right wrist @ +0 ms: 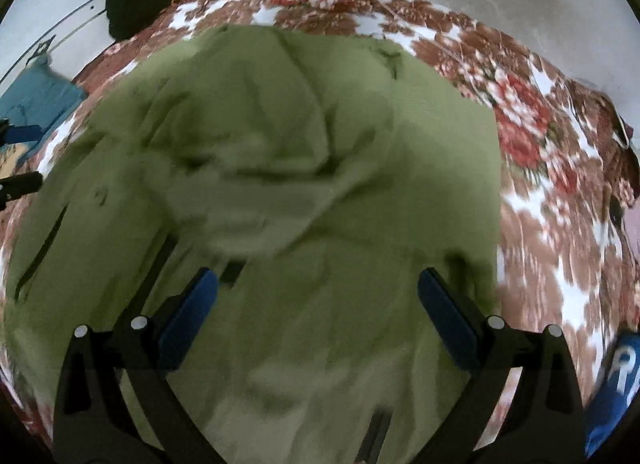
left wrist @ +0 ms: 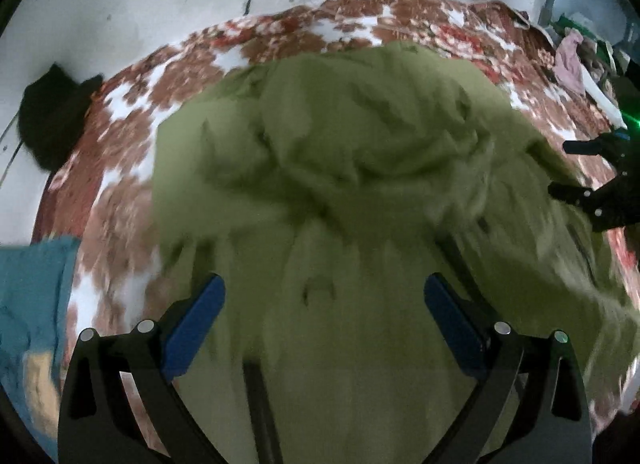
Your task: Fold large clothes
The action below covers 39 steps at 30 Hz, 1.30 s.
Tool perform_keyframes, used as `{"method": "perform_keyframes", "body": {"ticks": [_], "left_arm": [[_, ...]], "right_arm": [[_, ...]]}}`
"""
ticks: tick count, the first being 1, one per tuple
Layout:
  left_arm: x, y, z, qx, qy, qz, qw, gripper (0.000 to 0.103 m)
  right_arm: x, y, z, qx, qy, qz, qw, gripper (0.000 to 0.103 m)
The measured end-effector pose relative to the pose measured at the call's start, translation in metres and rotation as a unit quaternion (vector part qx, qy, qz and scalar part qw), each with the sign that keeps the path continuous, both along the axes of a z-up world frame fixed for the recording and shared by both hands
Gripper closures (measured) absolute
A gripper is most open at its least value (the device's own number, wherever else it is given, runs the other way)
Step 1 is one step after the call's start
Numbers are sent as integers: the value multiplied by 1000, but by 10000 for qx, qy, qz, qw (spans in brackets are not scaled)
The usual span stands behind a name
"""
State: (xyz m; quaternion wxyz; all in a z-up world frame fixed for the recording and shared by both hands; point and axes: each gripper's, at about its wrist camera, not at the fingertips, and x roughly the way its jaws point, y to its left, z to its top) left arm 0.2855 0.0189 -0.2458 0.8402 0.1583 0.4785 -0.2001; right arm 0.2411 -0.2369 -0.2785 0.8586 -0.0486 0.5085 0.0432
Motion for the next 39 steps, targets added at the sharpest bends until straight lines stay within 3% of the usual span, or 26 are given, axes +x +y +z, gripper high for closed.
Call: {"method": "perform_keyframes", "body": {"ticks": [7, 13, 16, 20, 23, 28, 31, 36, 39], "left_arm": [[-71, 47, -13, 103, 486, 416, 9979, 5], [-122, 98, -32, 430, 919, 773, 9918, 5], [-136, 131, -35, 468, 1112, 1121, 9863, 5], [-144, 173, -44, 212, 1490, 1684, 9742, 5], [-149, 196, -59, -268, 1948, 2012, 9596, 5], [-156, 215, -84, -1066, 2543, 2208, 9355, 5], [-161, 207, -92, -1278, 2670, 2061, 9327, 5], [-166, 185, -109, -1173, 2814, 1780, 9356, 5], [-166, 187, -109, -1395, 2846, 1873, 9298, 5]], "right_arm": [[-76, -10, -1, 337, 402, -315, 9981, 5], [-145, -55, -9, 571, 848, -719, 9922, 5], [-180, -90, -16, 811, 1197, -1100, 9834, 5], [-217, -125, -27, 1127, 1581, -1490, 9696, 5], [-236, -138, -39, 1618, 1910, -1777, 9517, 5], [-249, -128, -57, 2019, 2230, -1531, 9413, 5], [-251, -124, -66, 2372, 2249, -1558, 9321, 5], [-244, -114, -73, 2550, 2229, -1561, 9279, 5], [-240, -115, -84, 2644, 2480, -1641, 9174, 5]]}}
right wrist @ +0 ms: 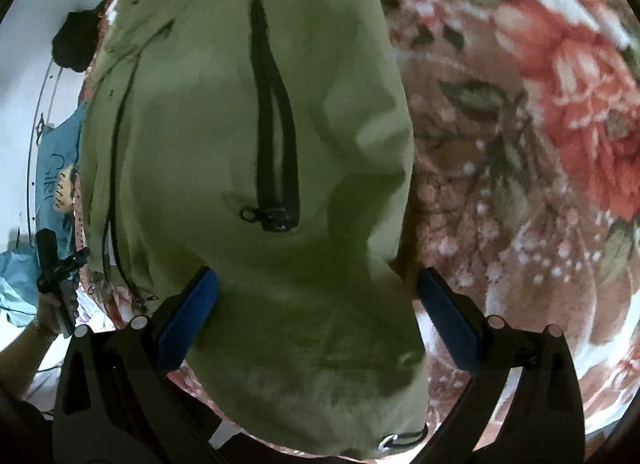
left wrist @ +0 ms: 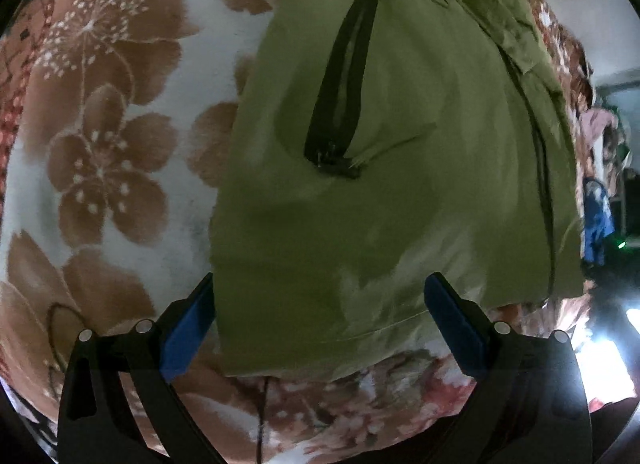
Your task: Fold large clothes
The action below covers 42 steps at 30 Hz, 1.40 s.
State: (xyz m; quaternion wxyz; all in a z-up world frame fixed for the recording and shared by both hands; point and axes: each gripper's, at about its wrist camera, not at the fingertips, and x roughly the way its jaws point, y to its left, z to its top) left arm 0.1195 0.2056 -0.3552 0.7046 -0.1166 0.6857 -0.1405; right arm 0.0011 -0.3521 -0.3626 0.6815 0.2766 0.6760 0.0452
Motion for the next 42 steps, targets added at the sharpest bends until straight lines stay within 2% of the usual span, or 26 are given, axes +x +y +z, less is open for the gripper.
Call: {"method": "perform_keyframes", "body": {"ticks": [1, 4, 5, 6, 9, 10, 11, 13, 15, 18, 20, 22, 24, 28, 34, 37, 40, 42], "left_arm": [[0, 3, 0, -104, 17, 80, 9999, 5], [3, 11, 3, -562, 128, 324, 9978, 6], [4, 9, 8, -716, 102, 295, 9969, 6], [4, 5, 12, -776, 89, 222, 9967, 6], [4, -8, 12, -756, 97, -235, 9968, 10], [6, -8, 10, -703, 120, -283, 9970, 18], [7, -7, 6, -644, 147, -286, 9974, 22], [10, -2, 0, -582, 182, -171, 9980, 48], [12, 3, -2, -628, 215, -39, 9978, 56], [10, 11, -3, -710, 279, -11, 9971, 61], [11, 13, -5, -721, 313, -39, 9969, 68], [17, 19, -5, -741, 350, -36, 9966, 83], [18, 16, 1, -845, 325, -19, 9959, 93], [23, 4, 22, -945, 201, -217, 9951, 96], [47, -17, 81, -1292, -328, -515, 9897, 98], [63, -37, 111, -1526, -623, -644, 9842, 98], [86, -56, 143, -1902, -934, -747, 9744, 98], [100, -69, 161, -2009, -1119, -838, 9696, 98]], "right_arm": [[1, -3, -2, 58, 36, -23, 10000, 5], [-1, -8, 0, 254, 62, -35, 9997, 19], [-1, -8, 2, 265, 44, -6, 9996, 28], [-1, -9, 5, 324, 4, 23, 9995, 44], [0, -9, 11, 432, -47, 75, 9990, 51], [0, -10, 11, 446, -40, 129, 9989, 53], [0, -8, 11, 463, -36, 171, 9988, 59], [-1, -10, 10, 453, 7, 142, 9989, 71], [-2, -14, 9, 585, 43, -12, 9983, 83], [-5, -18, 10, 662, 47, -81, 9978, 93], [-6, -19, 12, 695, 37, -23, 9976, 95], [-3, -18, 14, 737, 41, 84, 9972, 97], [0, -16, 17, 811, 24, 171, 9966, 98], [13, -13, 37, 1176, -142, 97, 9929, 100], [47, 0, 89, 1672, -686, 160, 9834, 100], [68, 5, 112, 1897, -1012, 134, 9765, 100], [92, 3, 137, 2249, -1438, -86, 9637, 100], [110, 5, 153, 2371, -1651, -76, 9573, 100]]}}
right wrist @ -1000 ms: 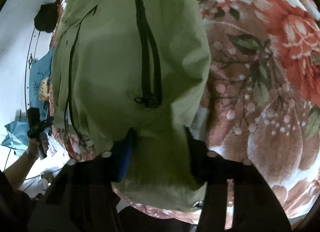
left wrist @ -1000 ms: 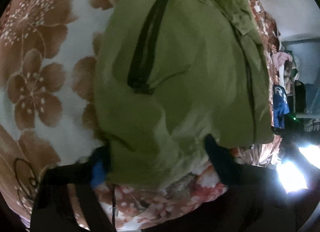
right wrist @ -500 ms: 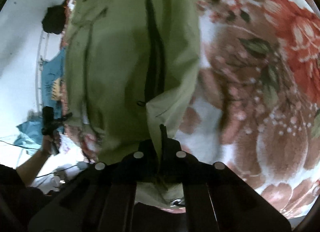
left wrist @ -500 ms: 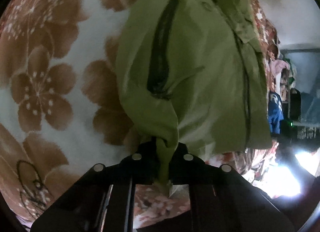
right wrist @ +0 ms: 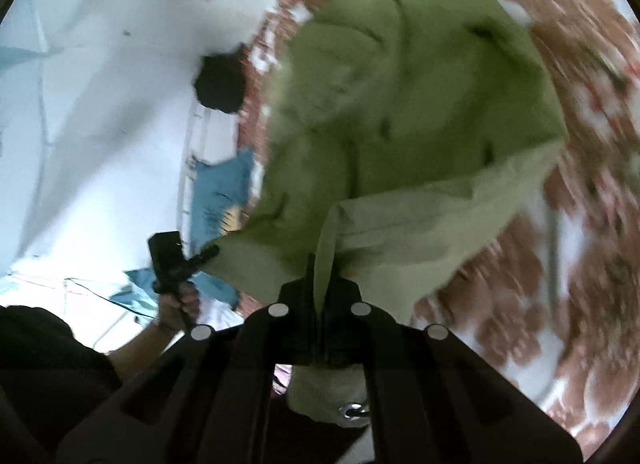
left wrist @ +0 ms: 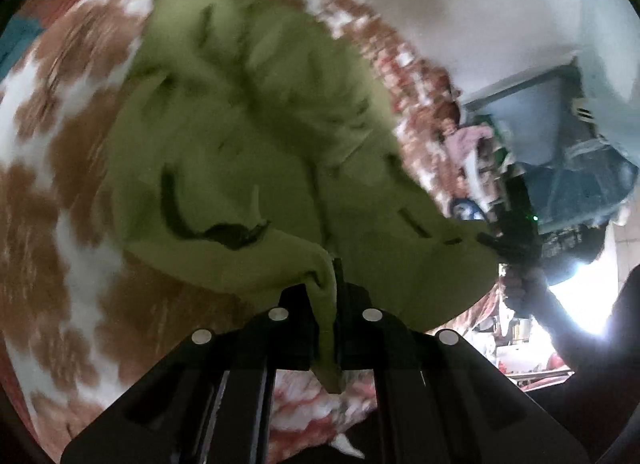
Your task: Fold large clothes
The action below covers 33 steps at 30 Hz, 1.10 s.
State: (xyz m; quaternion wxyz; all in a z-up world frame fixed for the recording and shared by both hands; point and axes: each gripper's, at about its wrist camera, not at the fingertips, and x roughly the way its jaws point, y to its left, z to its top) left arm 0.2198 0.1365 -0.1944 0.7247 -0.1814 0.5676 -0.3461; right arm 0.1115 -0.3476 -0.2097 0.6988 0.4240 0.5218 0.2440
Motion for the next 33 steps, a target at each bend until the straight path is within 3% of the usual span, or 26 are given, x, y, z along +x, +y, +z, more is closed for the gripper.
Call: {"method": "perform_keyframes", "body": {"ticks": [10, 17, 25, 33], "left_arm": [[83, -41, 61, -460, -626, -261, 9966, 98], [188, -54, 75, -471, -784, -386, 9951, 98], [334, -47, 23, -118, -175, 204, 9996, 98], [456, -42, -71, 633, 377, 652, 9951, 98]], "right_arm": [[112, 14, 60, -116, -933, 359, 9949, 100], [214, -18, 78, -463, -1286, 178, 9905, 100], [331, -74, 34, -791, -909, -259, 9924, 100], [421, -133, -64, -1215, -149, -594, 9907, 100]]}}
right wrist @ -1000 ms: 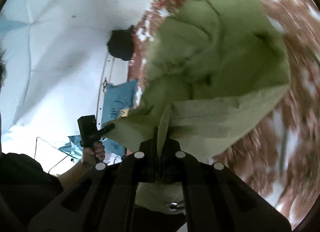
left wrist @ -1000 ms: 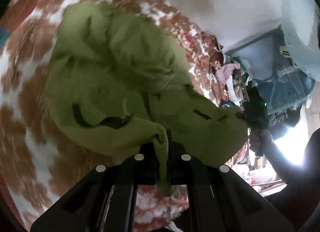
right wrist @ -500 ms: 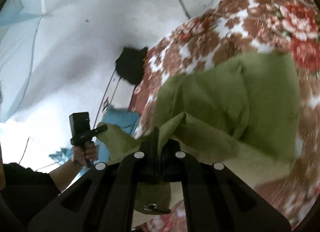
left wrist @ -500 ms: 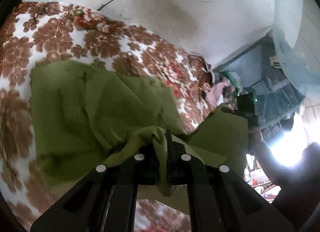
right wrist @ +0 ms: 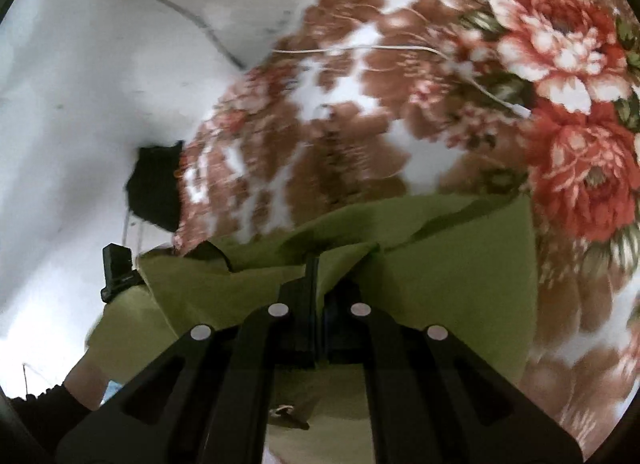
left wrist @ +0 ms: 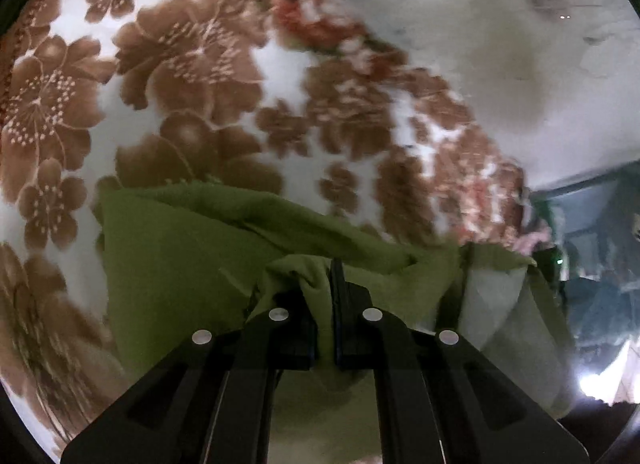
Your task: Fold large clothes
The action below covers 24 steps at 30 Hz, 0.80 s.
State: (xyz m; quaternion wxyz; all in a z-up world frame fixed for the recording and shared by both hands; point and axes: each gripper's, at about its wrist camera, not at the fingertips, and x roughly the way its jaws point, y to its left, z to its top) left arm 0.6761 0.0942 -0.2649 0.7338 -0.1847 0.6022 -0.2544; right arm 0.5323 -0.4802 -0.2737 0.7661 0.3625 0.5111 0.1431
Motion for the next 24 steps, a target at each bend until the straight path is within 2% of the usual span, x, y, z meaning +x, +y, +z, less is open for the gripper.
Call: {"method": "perform_keyframes", "body": {"ticks": [4, 8, 12, 18, 20, 21, 22, 23, 24], "left_arm": [[29, 1, -32, 188, 139, 104, 9997, 98], [52, 14, -56, 189, 265, 506, 9982, 98], [59, 11, -74, 427, 345, 560, 9969, 98], [55, 3, -67, 626, 171, 596, 9961, 95], [52, 2, -60, 664, 121, 582, 9960, 83], [51, 1, -53, 652, 99, 585, 9961, 69], [49, 1, -46, 645, 55, 585, 9962, 41], [47, 3, -38, 662, -37, 603, 9960, 21], [46, 6, -31, 753, -163, 659, 9949, 6]], "right_arm": [[28, -22, -43, -151, 300, -28, 9994, 100], [47, -45, -71, -170, 438, -131, 9988, 100], [54, -53, -84, -350, 526, -117, 9979, 100], [51, -48, -77, -608, 552, -51, 9966, 99], [50, -45, -69, -729, 568, -78, 9957, 98], [50, -43, -65, -787, 580, -93, 9952, 95], [49, -43, -61, -839, 579, -108, 9947, 93], [46, -44, -55, -929, 585, -142, 9939, 90], [44, -44, -51, -992, 592, -179, 9931, 88]]}}
